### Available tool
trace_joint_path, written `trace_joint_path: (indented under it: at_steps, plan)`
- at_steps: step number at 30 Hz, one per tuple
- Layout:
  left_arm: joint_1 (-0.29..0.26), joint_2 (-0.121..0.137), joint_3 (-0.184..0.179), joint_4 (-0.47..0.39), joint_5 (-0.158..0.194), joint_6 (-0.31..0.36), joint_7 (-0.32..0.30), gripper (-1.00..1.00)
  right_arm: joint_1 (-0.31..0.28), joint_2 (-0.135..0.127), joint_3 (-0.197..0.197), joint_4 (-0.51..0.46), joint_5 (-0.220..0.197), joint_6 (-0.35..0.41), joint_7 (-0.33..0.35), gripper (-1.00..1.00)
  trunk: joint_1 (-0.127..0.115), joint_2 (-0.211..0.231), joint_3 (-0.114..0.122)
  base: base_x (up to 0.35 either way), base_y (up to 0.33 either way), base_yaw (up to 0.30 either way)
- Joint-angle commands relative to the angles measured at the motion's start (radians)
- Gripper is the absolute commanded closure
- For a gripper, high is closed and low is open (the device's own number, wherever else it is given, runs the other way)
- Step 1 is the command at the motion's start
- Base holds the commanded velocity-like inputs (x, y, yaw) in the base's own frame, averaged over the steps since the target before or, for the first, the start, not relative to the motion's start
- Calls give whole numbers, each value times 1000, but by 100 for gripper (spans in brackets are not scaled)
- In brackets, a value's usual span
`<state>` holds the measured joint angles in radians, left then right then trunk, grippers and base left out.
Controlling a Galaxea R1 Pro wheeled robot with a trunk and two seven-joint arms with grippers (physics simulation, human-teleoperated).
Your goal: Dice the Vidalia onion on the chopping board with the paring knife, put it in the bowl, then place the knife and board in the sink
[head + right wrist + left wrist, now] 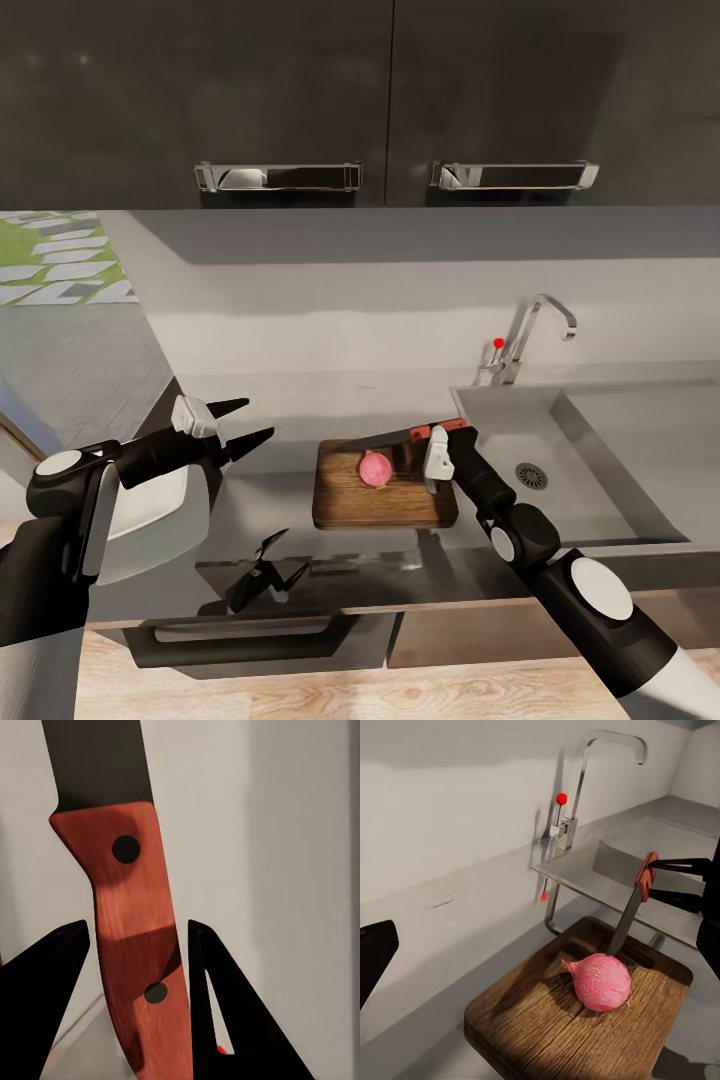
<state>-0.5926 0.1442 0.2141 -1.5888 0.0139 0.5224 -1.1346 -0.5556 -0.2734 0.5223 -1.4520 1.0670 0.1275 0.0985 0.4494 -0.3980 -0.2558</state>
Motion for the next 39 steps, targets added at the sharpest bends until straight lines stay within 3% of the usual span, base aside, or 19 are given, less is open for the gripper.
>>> trace_joint_path:
  at_steps: [1,7,30,39]
  plan:
    - [-1,0,1,0,1,10,-4,-100,-1,-1,3,-2,12,8,4,100,1,-2,-2,0,0,0]
    - [-1,0,1,0,1,10,-4,-100,-1,-1,2,-2,27,7,4,100,1,-2,-2,0,0,0]
    - [-1,0,1,0,1,10,-4,-100,-1,-1,2,-2,29,6,4,100,89,-163,-74,0,0,0]
    - [-1,0,1,0,1,10,-4,-100,-1,-1,4,-2,42,6,5,100,89,-163,-74,0,0,0]
